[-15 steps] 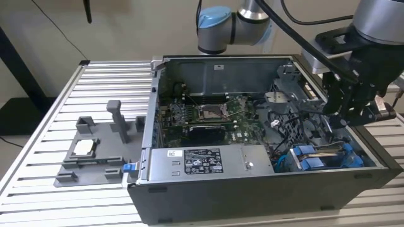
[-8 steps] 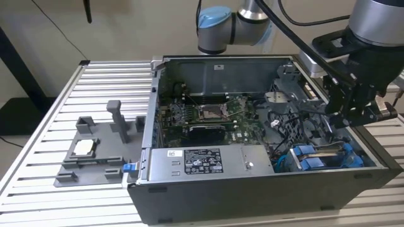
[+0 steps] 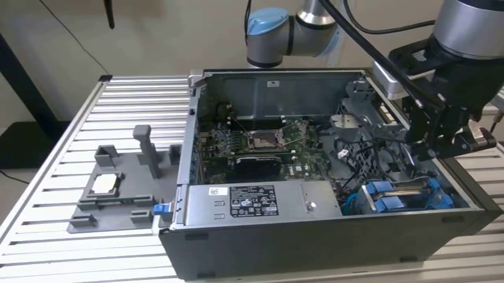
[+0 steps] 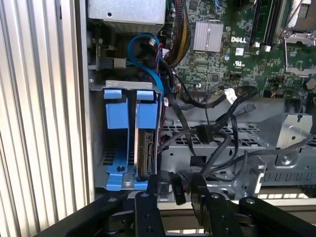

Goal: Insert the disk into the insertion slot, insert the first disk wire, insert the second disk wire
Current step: 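Insert the first disk wire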

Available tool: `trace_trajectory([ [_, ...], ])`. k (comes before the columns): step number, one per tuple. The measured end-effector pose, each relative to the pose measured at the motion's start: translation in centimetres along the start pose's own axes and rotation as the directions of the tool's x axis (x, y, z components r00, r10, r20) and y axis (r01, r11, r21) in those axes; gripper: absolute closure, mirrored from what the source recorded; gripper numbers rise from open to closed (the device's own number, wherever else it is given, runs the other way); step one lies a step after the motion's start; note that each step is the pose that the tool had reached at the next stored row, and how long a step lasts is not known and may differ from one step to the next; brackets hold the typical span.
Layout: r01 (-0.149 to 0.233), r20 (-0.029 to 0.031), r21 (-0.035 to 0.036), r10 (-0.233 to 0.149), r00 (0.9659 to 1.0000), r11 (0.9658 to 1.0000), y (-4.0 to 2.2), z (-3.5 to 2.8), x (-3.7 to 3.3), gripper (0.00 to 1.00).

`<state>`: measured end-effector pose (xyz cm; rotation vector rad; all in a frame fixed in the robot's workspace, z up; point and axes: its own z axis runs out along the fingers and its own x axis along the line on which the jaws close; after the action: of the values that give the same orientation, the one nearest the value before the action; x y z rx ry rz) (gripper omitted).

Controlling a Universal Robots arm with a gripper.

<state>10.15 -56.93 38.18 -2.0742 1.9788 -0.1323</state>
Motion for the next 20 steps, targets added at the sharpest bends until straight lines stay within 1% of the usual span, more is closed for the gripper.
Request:
trace_trajectory([
  [2, 0.009, 0.0015, 0.0121, -0.009, 1.0000, 0.9999, 0.01, 0.08, 0.01, 0.60],
  [3, 0.010, 0.0015, 0.0135, -0.010, 0.9999, 0.9999, 0.01, 0.09, 0.01, 0.60],
  [9, 0.011, 0.0011, 0.0150, -0.011, 0.9999, 0.9998, 0.03, 0.12, 0.00, 0.60],
  [10, 0.011, 0.0007, 0.0157, -0.011, 0.9999, 0.9998, 0.12, 0.08, -0.01, 0.60],
  [12, 0.012, 0.0001, 0.0200, -0.012, 0.9999, 0.9997, 0.38, 0.02, -0.03, 0.60],
  [13, 0.012, -0.0008, 0.0209, -0.012, 0.9999, 0.9997, 0.43, 0.01, -0.03, 0.60],
  [17, 0.012, -0.0018, 0.0211, -0.012, 0.9999, 0.9997, 0.42, 0.01, -0.12, 0.60],
  [18, 0.012, -0.0018, 0.0212, -0.012, 0.9999, 0.9997, 0.43, 0.03, -0.16, 0.62],
  [19, 0.012, -0.0021, 0.0212, -0.012, 0.9999, 0.9997, 0.43, 0.03, -0.20, 0.62],
  [20, 0.012, -0.0025, 0.0212, -0.012, 0.9999, 0.9997, 0.42, 0.03, -0.24, 0.68],
])
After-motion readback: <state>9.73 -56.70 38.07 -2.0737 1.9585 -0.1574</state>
